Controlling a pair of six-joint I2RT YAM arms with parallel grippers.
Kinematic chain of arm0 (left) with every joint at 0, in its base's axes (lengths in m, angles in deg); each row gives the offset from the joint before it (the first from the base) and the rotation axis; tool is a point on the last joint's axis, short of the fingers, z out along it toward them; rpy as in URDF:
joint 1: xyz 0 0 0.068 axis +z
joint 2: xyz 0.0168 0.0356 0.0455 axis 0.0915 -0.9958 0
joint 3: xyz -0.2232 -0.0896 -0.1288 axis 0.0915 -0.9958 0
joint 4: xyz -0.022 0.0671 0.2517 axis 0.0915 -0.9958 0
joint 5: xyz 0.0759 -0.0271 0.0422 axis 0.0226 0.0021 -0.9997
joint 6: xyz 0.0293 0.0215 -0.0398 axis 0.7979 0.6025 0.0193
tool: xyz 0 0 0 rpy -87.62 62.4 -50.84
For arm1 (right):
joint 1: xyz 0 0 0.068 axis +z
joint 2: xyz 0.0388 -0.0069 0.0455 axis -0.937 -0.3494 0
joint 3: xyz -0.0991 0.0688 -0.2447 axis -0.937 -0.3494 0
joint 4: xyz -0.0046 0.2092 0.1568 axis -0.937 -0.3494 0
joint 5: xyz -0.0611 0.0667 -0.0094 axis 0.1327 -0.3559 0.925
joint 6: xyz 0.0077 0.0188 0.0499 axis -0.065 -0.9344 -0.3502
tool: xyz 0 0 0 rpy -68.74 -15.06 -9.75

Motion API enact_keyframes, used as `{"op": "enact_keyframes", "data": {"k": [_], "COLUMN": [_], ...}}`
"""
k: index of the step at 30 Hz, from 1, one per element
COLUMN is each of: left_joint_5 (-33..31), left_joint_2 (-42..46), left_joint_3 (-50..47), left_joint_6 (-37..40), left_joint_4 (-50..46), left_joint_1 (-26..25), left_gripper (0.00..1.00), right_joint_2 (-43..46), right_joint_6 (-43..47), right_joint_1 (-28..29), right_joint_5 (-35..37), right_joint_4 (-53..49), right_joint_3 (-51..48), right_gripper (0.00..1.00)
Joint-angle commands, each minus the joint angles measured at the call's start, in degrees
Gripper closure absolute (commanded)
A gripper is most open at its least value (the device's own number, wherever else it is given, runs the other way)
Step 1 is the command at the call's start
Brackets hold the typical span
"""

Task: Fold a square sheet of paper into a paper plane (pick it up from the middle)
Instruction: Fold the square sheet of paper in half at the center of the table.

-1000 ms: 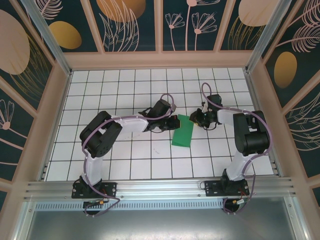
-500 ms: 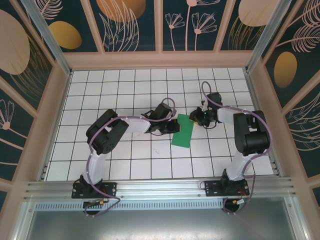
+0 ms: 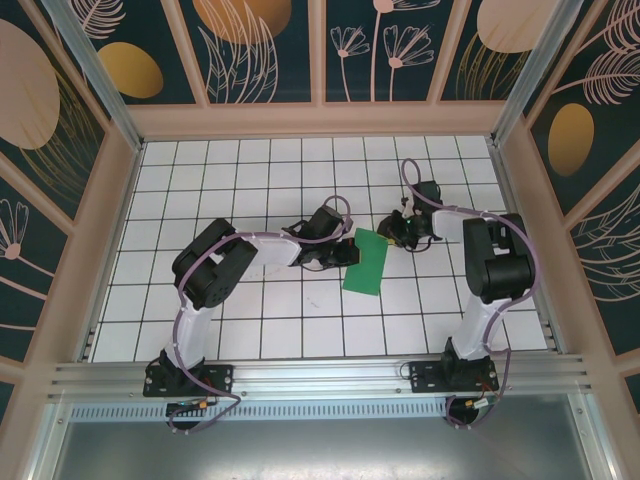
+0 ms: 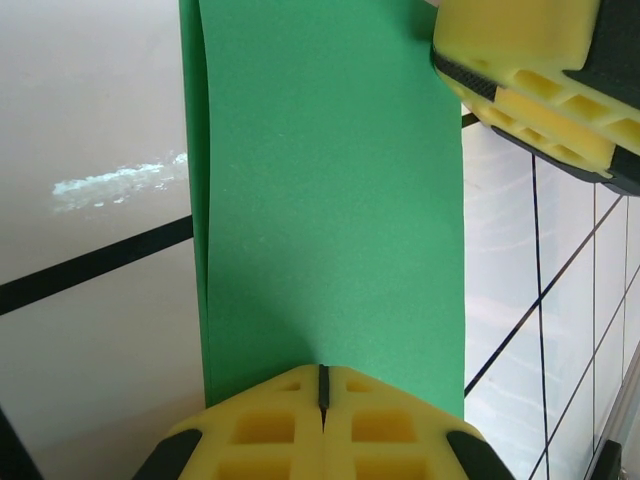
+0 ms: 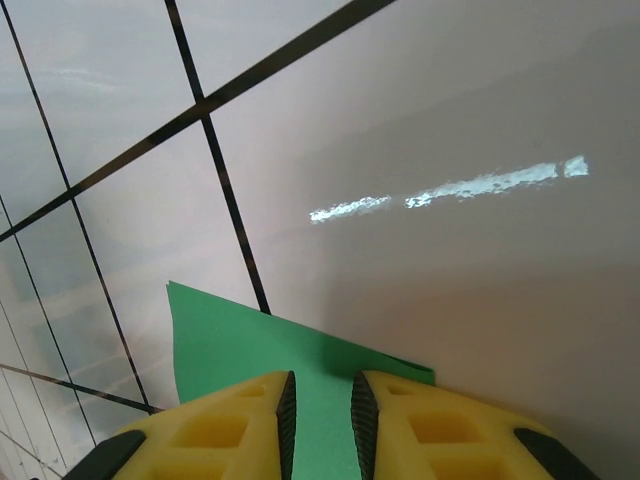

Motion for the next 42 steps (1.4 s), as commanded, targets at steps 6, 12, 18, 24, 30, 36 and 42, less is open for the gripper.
{"op": "enact_keyframes", "data": {"k": [6, 12, 18, 24, 30, 36, 42], "left_joint_5": [-2.2, -2.4, -2.4, -2.5, -2.5, -2.6, -2.3], "left_joint_2": [-1.3, -1.1, -1.0, -0.9, -1.1, -1.1, -1.2], "left_joint_3": [-1.5, -1.6, -1.8, -2.0, -2.0, -2.1, -2.0], "left_joint_6": [1.0, 1.0, 1.0, 1.1, 1.0, 1.1, 1.0], "left_joint_4": [-4.6, -4.6, -4.6, -4.7, -4.6, -4.7, -4.4], "left_joint_1": [-0.3, -0.2, -0.3, -0.3, -0.2, -0.3, -0.3], "left_gripper": [1.00, 1.00, 1.00, 1.00, 1.00, 1.00, 1.00], "right_joint_2": [3.1, 3.1, -1.0, -1.0, 4.8, 2.4, -1.9], "right_joint_6": [-0.4, -0.2, 0.0, -0.1, 0.4, 0.3, 0.7], "right_joint_1": [-0.5, -0.9, -1.1, -1.1, -1.2, -1.3, -1.3], "right_joint_5": [-0.5, -0.9, 2.1, 2.7, 0.0, 1.4, 2.5], "right_joint_4": [-0.3, -0.3, 0.6, -0.5, -1.4, -1.6, -0.9], "right_joint_3": [0.1, 0.9, -0.5, -0.6, 1.3, 1.4, 0.7], "right_gripper": [0.72, 0.72, 0.72, 0.73, 0.72, 0.72, 0.72]}}
